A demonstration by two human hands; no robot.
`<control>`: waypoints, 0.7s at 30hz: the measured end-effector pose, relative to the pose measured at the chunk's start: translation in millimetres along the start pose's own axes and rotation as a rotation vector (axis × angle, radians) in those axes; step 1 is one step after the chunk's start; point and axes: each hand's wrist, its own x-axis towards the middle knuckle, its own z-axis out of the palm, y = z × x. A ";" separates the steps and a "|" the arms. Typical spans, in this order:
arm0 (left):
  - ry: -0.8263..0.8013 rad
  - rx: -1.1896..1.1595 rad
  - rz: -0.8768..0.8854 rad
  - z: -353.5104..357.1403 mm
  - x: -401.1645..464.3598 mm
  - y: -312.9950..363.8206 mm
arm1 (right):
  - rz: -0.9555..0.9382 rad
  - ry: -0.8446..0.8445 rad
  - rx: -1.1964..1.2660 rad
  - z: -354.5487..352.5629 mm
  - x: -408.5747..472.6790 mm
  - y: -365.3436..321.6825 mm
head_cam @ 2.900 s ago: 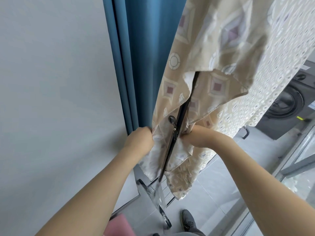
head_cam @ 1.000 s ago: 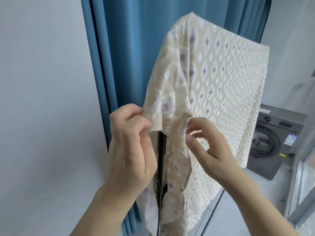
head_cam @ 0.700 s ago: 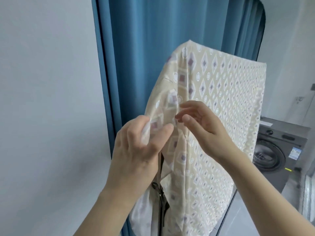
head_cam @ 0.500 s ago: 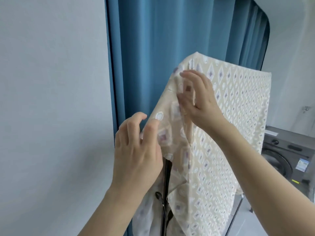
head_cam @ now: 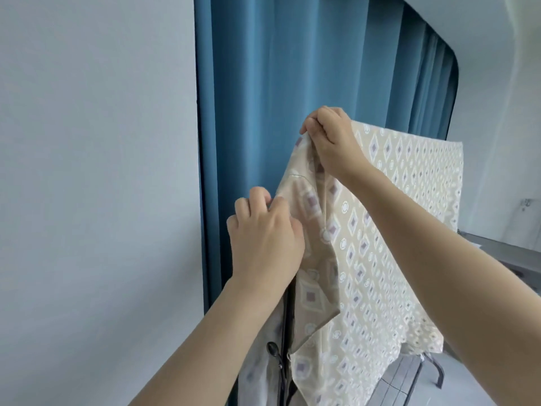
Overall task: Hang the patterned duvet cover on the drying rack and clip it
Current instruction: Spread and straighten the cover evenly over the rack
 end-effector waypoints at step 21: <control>-0.188 -0.749 -0.387 -52.7 18.8 -4.7 | -0.002 -0.075 0.073 -6.8 4.6 5.5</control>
